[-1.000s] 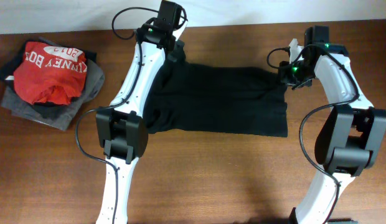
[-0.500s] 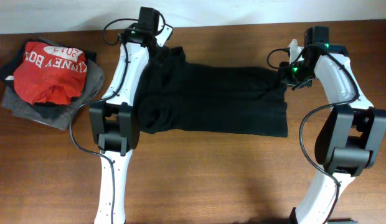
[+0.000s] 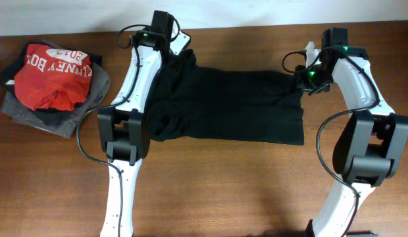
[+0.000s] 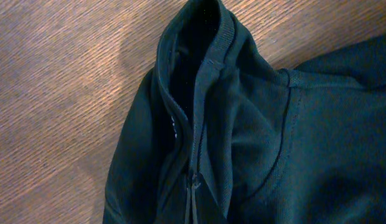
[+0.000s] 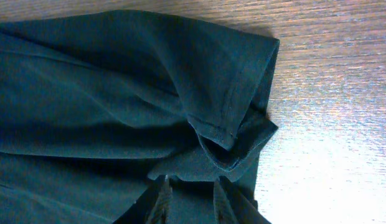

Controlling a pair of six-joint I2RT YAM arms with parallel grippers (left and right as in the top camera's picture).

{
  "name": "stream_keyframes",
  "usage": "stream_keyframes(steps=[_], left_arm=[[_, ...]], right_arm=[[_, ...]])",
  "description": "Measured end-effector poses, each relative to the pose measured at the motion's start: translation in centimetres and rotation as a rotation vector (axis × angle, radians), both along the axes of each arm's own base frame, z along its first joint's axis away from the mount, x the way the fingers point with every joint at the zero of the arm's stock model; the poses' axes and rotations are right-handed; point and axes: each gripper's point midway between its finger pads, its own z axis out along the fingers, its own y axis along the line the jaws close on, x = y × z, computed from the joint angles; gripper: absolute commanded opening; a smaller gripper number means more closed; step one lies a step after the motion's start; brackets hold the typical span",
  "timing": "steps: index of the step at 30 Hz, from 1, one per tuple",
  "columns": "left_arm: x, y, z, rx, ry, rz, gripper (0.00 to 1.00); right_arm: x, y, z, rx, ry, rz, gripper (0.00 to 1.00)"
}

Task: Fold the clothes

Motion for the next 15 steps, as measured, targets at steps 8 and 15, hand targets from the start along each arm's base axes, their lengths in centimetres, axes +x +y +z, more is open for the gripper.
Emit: stream_keyframes(steps=[8,15], left_arm=[[1.1,0.4,2.9,0.002,-0.059,0.049,0.01],[1.8,0.3,6.0,-0.01,-0.12,0.056,0.0]], right_arm=[[0.1,0.0,0.0,-0.001,-0.004,0.0,0.41],[0.8,-0.4,-0.9,-0.018,-0.016,0.003,0.44]])
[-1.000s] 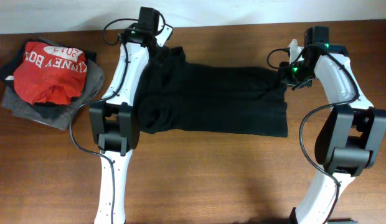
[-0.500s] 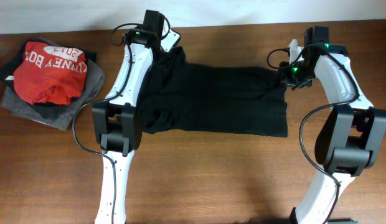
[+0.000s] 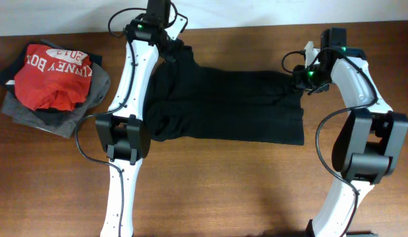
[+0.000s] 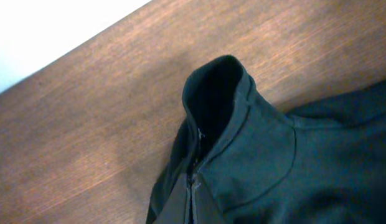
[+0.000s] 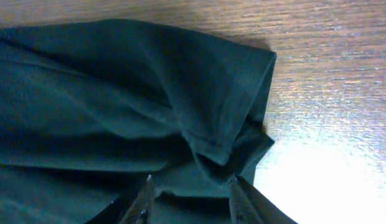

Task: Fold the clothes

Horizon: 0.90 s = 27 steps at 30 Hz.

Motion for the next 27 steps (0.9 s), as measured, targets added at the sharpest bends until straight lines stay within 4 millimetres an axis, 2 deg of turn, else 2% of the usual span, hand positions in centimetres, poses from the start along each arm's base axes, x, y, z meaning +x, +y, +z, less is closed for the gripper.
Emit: stream_keyframes(steps=[9,11,15,27], left_arm=[[-0.2,0.1,-0.1,0.002,0.009,0.0,0.01],[-0.2,0.1,-0.1,0.002,0.009,0.0,0.01],[-0.2,0.1,-0.1,0.002,0.009,0.0,0.0],[-0.2,0.1,-0.1,0.002,0.009,0.0,0.01]], right_arm=[[0.1,-0.7,-2.3,-0.037,0.033,-0.01,0.43],[0.1,-0.8,-2.6,-0.043,0.036,-0.003,0.38],[0.0,-1.0,-3.0,-0.052,0.046,0.003,0.34],[-0.2,-1.0,-4.1,-0.06,0.065,0.027,0.34]])
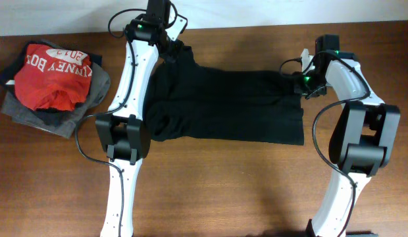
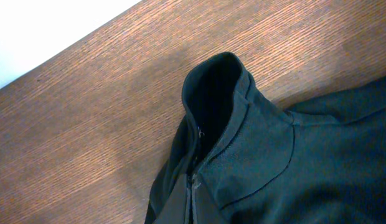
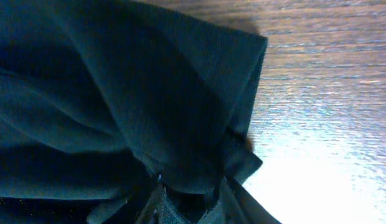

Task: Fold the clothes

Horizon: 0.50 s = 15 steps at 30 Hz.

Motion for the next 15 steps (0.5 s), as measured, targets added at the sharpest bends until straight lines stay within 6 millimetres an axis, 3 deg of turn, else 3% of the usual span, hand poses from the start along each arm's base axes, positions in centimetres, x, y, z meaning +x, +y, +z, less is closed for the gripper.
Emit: stream_keyframes(steps=[3,7,15], left_arm=[[0.0,0.0,0.0,0.0,0.0,0.0,0.01],[0.0,0.0,0.0,0.0,0.0,0.0,0.0],[0.06,-0.01,0.04,-0.001,-0.003,0.0,0.01]], right_arm=[[-0.09,0.0,-0.49,-0.001,0.009,0.008,0.25],[-0.03,-0.13,-0.79,-0.009,0.01,0.011,0.04],[0.07,-0.27,-0.76,-0.017,0.007,0.012,0.04]])
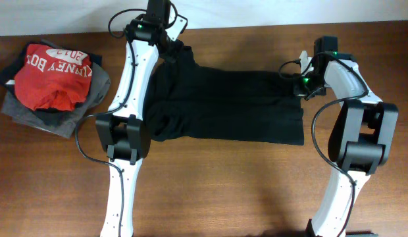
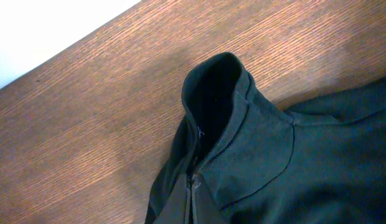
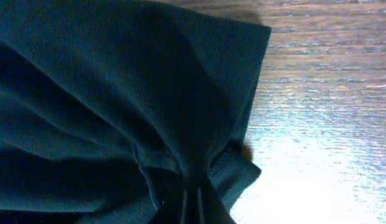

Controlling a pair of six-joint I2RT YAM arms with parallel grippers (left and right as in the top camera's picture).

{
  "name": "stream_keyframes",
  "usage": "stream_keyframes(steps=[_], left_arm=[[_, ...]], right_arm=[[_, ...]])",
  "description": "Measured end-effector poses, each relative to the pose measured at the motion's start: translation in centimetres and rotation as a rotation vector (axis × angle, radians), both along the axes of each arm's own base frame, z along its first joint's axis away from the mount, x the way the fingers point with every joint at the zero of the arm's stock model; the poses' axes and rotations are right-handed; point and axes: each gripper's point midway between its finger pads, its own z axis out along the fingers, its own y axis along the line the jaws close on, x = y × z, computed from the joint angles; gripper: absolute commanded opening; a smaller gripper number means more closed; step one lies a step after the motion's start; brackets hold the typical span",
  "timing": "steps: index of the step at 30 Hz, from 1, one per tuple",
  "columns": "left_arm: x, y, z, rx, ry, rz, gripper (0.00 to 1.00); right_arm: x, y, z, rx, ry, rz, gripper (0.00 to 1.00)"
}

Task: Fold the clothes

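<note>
A black shirt (image 1: 224,105) lies spread across the middle of the wooden table (image 1: 210,191). In the overhead view my left gripper (image 1: 172,51) sits at the shirt's far left end. The left wrist view shows it (image 2: 193,202) shut on the cloth just below the raised collar (image 2: 213,93). At the shirt's far right corner is my right gripper (image 1: 297,83). Its wrist view shows it (image 3: 192,208) shut on a gathered fold of the hem (image 3: 240,165), with the fingers close together.
A pile of clothes topped by a red printed shirt (image 1: 51,74) lies at the table's left end. The table's far edge (image 2: 62,59) runs close behind the collar, with a white wall beyond.
My right gripper's fingers stood apart around the hem corner; now they are shut on it, and the cloth is bunched between them. The left gripper and the collar have not moved.
First my left gripper held the collar, and my right gripper stood open beside the bunched hem corner. Then the left had moved toward the far edge with the collar, and the right's fingers stood wider. The right then straddled the hem and is now shut on it.
</note>
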Motion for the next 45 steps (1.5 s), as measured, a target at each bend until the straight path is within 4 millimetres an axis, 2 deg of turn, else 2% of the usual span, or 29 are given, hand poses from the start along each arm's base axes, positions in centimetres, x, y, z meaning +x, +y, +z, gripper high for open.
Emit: stream_keyframes(steps=[5,9,12,15,21,25,29,34,40,45], left_arm=[[0.1,0.2,0.7,0.01,-0.015,0.008,0.01],[0.1,0.5,2.8,0.017,-0.049,0.017,0.01],[-0.1,0.7,4.6,0.016,-0.073,0.021,0.01],[-0.8,0.9,5.5,0.019,-0.066,0.022,0.0],[-2.9,1.5,6.4,0.035,-0.016,0.026,0.01],[-4.3,2.5,6.5,0.081,0.025,0.044,0.01],[-6.0,4.0,6.6,0.148,0.073,0.069,0.01],[-7.5,5.0,6.5,0.195,0.123,0.084,0.01],[-7.4,5.8,6.4,0.193,0.128,0.125,0.01],[-7.8,5.9,5.1,0.198,0.175,0.147,0.01]], right_arm=[[-0.1,-0.1,0.5,-0.002,0.01,-0.001,0.04],[0.0,-0.1,1.9,-0.001,0.019,-0.002,0.04],[-0.1,-0.1,3.5,0.0,0.03,-0.002,0.04],[-0.6,-0.1,5.4,0.002,0.049,-0.003,0.04],[-2.4,0.2,9.5,0.014,0.098,-0.003,0.04],[-3.7,0.5,10.9,0.022,0.132,-0.002,0.04],[-5.4,0.7,11.2,0.032,0.196,-0.003,0.04],[-6.1,0.6,11.2,0.036,0.223,-0.004,0.04],[-6.6,0.5,10.9,0.042,0.241,-0.002,0.04],[-8.4,0.3,9.0,0.059,0.322,-0.015,0.04]])
